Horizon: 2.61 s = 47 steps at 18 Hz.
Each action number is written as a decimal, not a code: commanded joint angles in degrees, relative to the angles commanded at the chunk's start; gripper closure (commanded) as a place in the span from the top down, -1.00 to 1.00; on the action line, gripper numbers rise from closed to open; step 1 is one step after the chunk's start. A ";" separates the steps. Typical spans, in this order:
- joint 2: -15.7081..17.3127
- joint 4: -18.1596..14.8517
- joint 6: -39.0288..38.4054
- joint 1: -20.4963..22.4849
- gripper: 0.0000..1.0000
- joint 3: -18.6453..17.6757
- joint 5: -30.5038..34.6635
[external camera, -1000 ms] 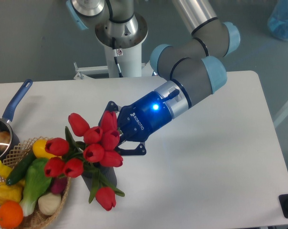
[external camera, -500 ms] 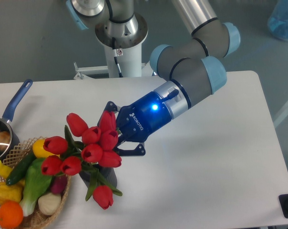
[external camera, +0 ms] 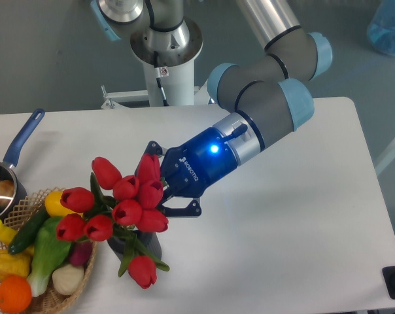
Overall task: Insert the flowers into the vase
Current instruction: 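Lower the tulip stems into the vase opening, then open the gripper to release the tulips in the vase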
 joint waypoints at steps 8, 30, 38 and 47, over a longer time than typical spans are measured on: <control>0.18 0.00 0.00 0.00 -0.85 0.00 -0.09; -2.46 0.00 4.75 0.09 -0.76 -3.16 2.02; -2.02 0.26 7.73 0.35 -0.70 -8.17 3.24; -1.93 0.18 10.20 0.79 -0.03 -12.12 5.27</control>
